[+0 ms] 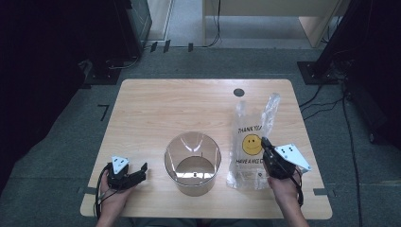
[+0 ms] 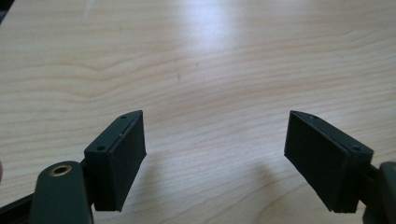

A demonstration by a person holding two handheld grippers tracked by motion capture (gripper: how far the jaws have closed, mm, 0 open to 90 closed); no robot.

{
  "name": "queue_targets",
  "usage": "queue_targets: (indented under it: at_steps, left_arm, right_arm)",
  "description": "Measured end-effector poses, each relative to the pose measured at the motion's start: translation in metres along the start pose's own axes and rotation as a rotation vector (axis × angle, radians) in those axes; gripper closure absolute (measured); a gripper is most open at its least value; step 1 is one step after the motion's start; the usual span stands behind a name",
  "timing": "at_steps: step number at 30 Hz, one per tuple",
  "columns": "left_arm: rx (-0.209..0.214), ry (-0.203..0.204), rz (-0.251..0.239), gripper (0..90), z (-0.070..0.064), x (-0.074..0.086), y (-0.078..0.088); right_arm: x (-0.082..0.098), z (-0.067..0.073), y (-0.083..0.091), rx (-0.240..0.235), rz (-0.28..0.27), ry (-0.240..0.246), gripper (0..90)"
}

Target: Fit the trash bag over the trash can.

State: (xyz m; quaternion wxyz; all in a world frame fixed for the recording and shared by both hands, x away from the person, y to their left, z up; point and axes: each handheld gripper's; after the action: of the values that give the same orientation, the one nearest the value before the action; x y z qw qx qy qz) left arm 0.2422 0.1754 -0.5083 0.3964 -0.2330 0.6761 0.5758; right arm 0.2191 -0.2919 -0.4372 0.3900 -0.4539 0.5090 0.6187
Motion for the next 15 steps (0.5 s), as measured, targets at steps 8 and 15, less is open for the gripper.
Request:
queue_targets:
  at_steps: [8, 15]
  left_arm:
    - [0.071, 0.041, -0.14, 19.2, -0.006, -0.005, 0.012]
    - [0.094, 0.082, -0.305, 19.3, -0.014, -0.017, 0.029]
  right_arm:
    - [-0.024, 0.019, 0.019, -0.023, -0.2, 0.012, 90.0]
    - [-0.058, 0.031, 0.041, -0.02, -0.364, 0.035, 90.0]
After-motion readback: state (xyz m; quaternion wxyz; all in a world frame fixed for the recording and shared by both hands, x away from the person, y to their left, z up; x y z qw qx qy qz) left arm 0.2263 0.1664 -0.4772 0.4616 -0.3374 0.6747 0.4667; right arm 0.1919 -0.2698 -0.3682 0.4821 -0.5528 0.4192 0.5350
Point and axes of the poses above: each handheld gripper's, and its own axes: y roughly backward along the jaws, x roughly out of its underside, z roughly to its left
